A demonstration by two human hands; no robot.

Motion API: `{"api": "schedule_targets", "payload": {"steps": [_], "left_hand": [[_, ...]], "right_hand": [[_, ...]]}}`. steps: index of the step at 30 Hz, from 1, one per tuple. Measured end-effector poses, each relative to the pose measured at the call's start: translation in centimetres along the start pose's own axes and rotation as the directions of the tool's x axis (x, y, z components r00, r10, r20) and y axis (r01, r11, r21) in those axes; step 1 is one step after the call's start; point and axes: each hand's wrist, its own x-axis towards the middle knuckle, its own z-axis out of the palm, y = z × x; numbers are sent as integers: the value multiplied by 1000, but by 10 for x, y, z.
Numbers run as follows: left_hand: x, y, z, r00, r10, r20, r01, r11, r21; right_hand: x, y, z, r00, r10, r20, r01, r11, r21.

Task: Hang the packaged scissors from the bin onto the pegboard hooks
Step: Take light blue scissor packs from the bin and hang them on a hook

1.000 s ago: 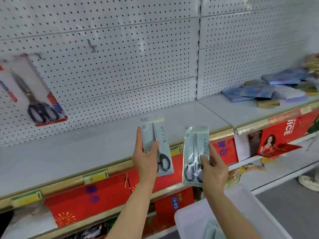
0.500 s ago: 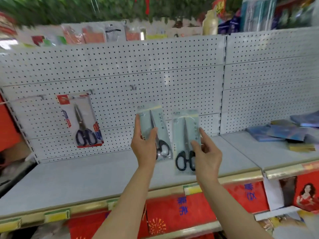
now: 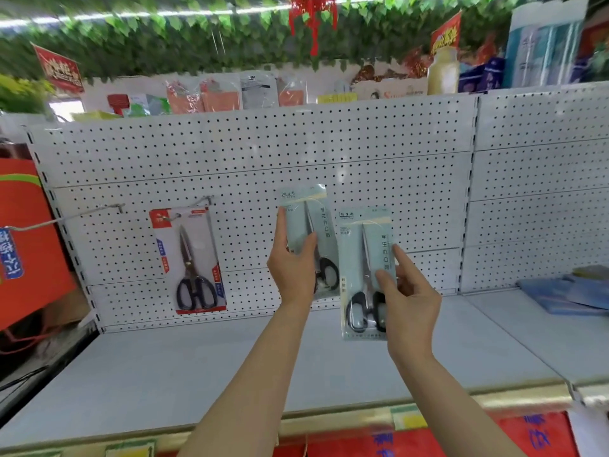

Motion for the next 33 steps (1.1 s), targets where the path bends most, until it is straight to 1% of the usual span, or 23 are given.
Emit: {"api": "schedule_targets", "payload": {"steps": [5, 9, 15, 19, 21, 23, 25, 28, 29, 30, 31, 33], "left_hand": [[-2, -8, 0, 999, 14, -30, -14, 1000, -3], [-1, -15, -1, 999, 13, -32, -13, 1000, 27], [6, -31, -1, 1000, 8, -30, -4, 993, 119], [13, -35, -2, 999, 41, -21, -34, 969, 243], [17, -41, -4, 998, 60, 1, -57, 943, 328], [19, -47, -9, 997, 77, 25, -80, 929, 361], [22, -44, -15, 992, 121, 15, -119, 932, 341], [34, -27, -26, 970, 235, -69, -207, 938, 278], [39, -16, -28, 963, 263, -61, -240, 937, 255], [44, -7, -29, 956, 294, -19, -281, 927, 249], [48, 2, -30, 946, 321, 53, -323, 910, 261], [53, 14, -30, 929, 313, 197, -365, 862, 351]], "right_hand": [[4, 4, 11, 999, -23, 28, 23, 1000, 18], [5, 6, 15, 999, -25, 34, 24, 999, 29], [7, 8, 19, 999, -25, 37, 25, 1000, 16], [7, 8, 25, 998, -25, 50, 24, 1000, 10], [6, 9, 30, 998, -18, 64, 18, 1000, 8], [6, 11, 37, 996, -10, 84, 10, 1000, -2], [7, 12, 46, 995, 1, 102, 0, 1000, -6], [10, 13, 61, 992, 8, 123, -9, 1000, 14], [12, 14, 67, 992, 6, 128, -8, 1000, 16], [13, 15, 73, 991, 7, 133, -10, 1000, 18], [15, 17, 78, 991, 12, 134, -15, 1000, 21], [17, 21, 87, 990, 24, 136, -28, 999, 27]]}}
